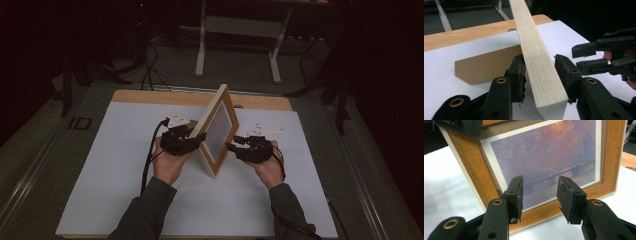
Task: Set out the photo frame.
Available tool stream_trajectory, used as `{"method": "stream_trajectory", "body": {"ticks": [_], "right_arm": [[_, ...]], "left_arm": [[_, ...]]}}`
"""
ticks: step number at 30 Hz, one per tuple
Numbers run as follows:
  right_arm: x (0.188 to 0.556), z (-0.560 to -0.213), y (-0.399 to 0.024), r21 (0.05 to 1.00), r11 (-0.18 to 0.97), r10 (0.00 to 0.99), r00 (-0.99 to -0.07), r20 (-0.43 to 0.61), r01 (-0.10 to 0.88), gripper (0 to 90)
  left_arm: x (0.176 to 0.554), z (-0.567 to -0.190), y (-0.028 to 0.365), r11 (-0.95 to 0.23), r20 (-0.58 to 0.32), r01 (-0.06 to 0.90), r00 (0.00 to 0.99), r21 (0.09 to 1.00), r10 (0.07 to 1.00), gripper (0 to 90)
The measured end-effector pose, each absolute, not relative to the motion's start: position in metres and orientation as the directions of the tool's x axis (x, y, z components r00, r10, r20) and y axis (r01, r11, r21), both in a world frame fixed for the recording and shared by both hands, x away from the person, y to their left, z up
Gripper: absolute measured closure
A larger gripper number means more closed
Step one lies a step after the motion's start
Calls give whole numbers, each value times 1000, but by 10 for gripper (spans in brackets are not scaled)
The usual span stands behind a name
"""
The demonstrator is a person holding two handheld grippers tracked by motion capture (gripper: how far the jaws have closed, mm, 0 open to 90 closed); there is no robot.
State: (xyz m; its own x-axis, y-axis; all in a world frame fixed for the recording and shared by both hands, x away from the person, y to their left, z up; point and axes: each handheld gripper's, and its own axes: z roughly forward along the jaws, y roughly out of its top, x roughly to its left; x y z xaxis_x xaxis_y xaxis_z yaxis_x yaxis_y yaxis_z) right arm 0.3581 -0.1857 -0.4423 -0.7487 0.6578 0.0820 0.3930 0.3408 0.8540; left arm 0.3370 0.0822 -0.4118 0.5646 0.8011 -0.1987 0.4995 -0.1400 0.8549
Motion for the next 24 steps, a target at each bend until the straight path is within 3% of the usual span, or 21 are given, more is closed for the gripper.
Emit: {"method": "stream_trajectory", "body": {"ticks": [8, 24], "right_arm": [[359, -441, -187, 856, 342, 660, -747, 76, 389, 554], [361, -437, -189, 856, 347, 663, -746, 65, 382, 552]], "left_arm": [[341, -412, 94, -124, -214, 503, 561, 856, 800, 687], [348, -413, 112, -146, -228, 494, 619, 857, 752, 695]]}}
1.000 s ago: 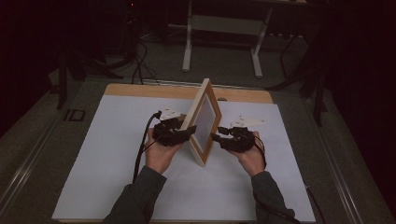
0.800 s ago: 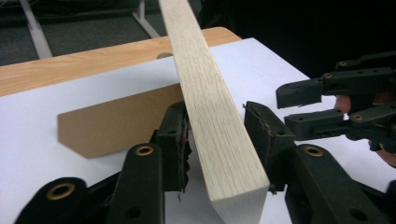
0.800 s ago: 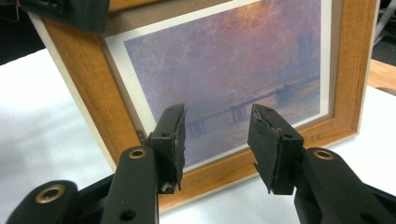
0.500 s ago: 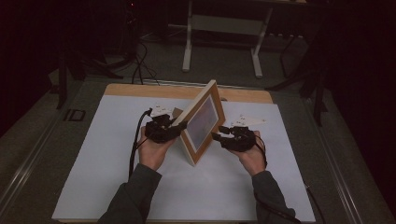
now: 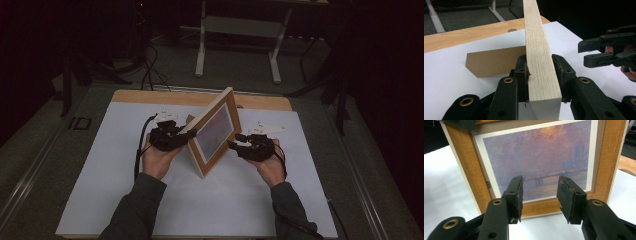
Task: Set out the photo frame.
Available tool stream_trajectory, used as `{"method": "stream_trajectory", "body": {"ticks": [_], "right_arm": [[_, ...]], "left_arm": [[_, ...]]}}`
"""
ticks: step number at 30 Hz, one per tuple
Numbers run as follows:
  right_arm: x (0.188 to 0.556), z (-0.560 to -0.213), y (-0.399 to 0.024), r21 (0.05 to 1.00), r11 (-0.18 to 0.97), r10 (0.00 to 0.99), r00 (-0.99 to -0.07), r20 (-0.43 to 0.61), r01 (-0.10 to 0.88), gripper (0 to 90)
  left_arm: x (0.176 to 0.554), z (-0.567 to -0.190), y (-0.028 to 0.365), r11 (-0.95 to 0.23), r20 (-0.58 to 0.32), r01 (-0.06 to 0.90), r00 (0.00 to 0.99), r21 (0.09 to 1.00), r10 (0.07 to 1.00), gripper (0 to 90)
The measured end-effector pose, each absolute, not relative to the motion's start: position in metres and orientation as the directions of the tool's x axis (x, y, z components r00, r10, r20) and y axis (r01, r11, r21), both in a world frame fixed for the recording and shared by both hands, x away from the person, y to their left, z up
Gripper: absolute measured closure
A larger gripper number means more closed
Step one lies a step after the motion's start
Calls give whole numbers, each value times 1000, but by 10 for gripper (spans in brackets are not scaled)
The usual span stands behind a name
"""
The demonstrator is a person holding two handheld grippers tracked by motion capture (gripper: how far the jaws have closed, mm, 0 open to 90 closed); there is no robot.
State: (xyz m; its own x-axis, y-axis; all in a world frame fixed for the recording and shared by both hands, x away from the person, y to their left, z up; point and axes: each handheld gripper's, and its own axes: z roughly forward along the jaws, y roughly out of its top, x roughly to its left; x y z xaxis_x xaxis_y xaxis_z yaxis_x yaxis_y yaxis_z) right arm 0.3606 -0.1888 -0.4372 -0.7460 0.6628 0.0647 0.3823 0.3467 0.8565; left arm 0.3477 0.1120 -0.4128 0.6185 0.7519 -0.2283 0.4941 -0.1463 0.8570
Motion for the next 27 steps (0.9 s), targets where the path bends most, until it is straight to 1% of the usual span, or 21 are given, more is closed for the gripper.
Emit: {"method": "stream_trajectory", "body": {"ticks": [10, 14, 27], "right_arm": [[361, -435, -188, 859, 346, 664, -745, 60, 377, 547], [361, -434, -188, 862, 346, 663, -746, 56, 372, 543], [366, -429, -190, 865, 337, 673, -737, 54, 371, 533]], "left_arm": [[355, -414, 125, -173, -239, 481, 677, 859, 696, 696], [359, -416, 133, -169, -260, 484, 696, 858, 670, 700], [365, -415, 143, -190, -267, 482, 724, 855, 636, 704]]}}
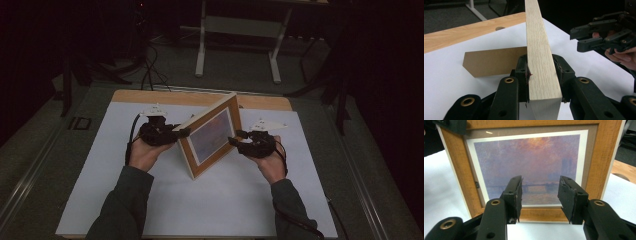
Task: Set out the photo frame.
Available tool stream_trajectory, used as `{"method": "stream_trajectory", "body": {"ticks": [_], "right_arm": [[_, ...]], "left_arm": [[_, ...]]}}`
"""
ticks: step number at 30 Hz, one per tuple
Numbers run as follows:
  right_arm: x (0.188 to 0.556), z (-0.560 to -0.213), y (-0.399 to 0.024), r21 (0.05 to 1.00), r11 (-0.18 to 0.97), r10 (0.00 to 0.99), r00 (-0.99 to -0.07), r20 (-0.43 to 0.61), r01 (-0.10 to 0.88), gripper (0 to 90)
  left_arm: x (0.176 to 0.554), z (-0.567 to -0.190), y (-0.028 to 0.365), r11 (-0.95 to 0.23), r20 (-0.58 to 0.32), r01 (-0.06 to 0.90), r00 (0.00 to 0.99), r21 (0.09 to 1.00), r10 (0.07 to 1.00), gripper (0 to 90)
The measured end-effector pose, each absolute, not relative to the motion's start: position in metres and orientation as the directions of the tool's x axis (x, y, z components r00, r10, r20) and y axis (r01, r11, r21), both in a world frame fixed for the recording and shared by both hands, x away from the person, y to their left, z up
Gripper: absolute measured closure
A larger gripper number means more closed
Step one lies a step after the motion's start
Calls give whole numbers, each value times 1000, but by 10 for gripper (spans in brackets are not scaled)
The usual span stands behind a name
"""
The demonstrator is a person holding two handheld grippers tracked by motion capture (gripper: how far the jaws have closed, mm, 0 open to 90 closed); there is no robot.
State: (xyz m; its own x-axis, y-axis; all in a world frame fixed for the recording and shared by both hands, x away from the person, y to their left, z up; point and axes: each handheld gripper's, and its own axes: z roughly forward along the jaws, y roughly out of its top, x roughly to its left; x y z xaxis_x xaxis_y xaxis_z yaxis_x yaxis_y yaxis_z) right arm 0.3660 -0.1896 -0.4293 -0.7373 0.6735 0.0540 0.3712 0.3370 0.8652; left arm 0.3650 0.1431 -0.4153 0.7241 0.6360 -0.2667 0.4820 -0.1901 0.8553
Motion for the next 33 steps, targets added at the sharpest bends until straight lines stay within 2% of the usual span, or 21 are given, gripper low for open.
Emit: {"method": "stream_trajectory", "body": {"ticks": [15, 29, 33], "right_arm": [[382, -422, -189, 872, 333, 690, -723, 36, 360, 533], [395, -409, -191, 879, 323, 714, -700, 17, 351, 532], [398, -405, -193, 877, 329, 714, -700, 11, 349, 554]], "left_arm": [[373, -414, 152, -231, -251, 463, 762, 856, 597, 700], [384, -416, 156, -237, -272, 459, 791, 856, 547, 707], [386, -416, 156, -238, -280, 456, 801, 857, 529, 710]]}}
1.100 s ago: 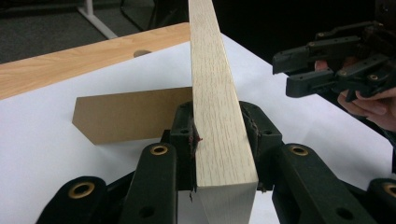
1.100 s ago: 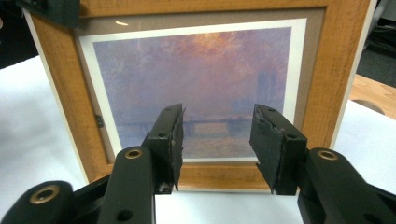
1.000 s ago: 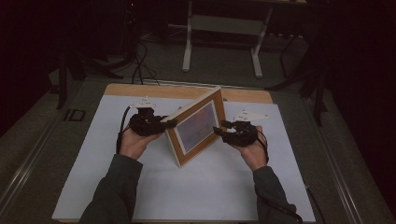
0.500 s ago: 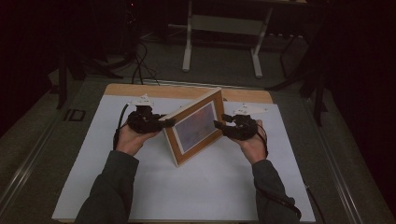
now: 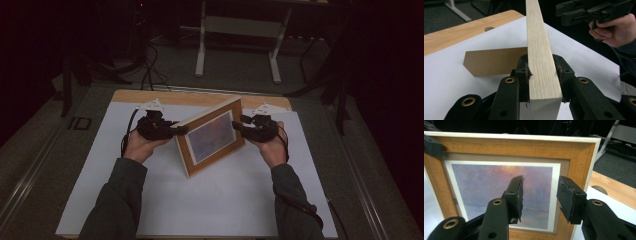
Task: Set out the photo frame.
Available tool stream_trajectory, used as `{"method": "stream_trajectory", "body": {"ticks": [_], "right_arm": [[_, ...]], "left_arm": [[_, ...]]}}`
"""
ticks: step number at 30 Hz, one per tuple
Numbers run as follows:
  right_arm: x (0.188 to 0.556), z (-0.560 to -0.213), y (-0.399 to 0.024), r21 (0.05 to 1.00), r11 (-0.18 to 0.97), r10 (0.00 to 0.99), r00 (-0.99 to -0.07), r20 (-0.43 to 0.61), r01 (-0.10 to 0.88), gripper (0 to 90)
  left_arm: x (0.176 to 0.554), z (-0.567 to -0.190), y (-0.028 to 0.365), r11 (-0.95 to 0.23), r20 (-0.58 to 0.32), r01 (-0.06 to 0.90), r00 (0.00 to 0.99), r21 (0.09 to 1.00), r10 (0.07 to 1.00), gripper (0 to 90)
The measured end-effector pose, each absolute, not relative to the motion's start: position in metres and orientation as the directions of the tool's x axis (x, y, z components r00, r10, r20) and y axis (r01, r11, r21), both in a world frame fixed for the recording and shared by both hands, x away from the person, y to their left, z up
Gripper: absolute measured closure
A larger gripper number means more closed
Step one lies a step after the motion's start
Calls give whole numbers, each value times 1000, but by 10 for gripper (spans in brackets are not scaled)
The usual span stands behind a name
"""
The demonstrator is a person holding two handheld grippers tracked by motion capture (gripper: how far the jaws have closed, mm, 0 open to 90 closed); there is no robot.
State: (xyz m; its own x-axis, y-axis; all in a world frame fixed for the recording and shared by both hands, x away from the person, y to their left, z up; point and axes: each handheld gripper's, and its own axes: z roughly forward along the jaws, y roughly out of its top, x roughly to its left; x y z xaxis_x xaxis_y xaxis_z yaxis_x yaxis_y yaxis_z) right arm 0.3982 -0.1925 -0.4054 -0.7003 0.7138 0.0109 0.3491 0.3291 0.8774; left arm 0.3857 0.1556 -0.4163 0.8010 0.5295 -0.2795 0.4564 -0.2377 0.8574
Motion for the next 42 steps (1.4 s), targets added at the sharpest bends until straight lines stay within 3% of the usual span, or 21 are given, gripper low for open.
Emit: {"method": "stream_trajectory", "body": {"ticks": [12, 18, 22, 28, 33, 42], "right_arm": [[408, -396, -205, 904, 264, 766, -643, 17, 338, 485], [418, -388, -212, 910, 241, 771, -636, 33, 339, 412], [426, -392, -212, 903, 243, 771, -635, 42, 355, 351], [434, -398, -211, 898, 242, 770, -636, 52, 366, 299], [440, -401, -210, 896, 250, 760, -648, 53, 367, 281], [444, -398, -208, 890, 284, 741, -671, 33, 357, 269]], "left_arm": [[389, -417, 153, -245, -277, 435, 827, 866, 490, 711], [381, -414, 154, -233, -257, 438, 799, 868, 543, 562], [368, -415, 157, -224, -230, 447, 754, 866, 616, 537], [356, -420, 154, -234, -217, 469, 722, 852, 657, 549], [352, -423, 147, -273, -187, 469, 722, 840, 666, 610], [352, -421, 148, -251, -211, 488, 708, 836, 674, 619]]}}
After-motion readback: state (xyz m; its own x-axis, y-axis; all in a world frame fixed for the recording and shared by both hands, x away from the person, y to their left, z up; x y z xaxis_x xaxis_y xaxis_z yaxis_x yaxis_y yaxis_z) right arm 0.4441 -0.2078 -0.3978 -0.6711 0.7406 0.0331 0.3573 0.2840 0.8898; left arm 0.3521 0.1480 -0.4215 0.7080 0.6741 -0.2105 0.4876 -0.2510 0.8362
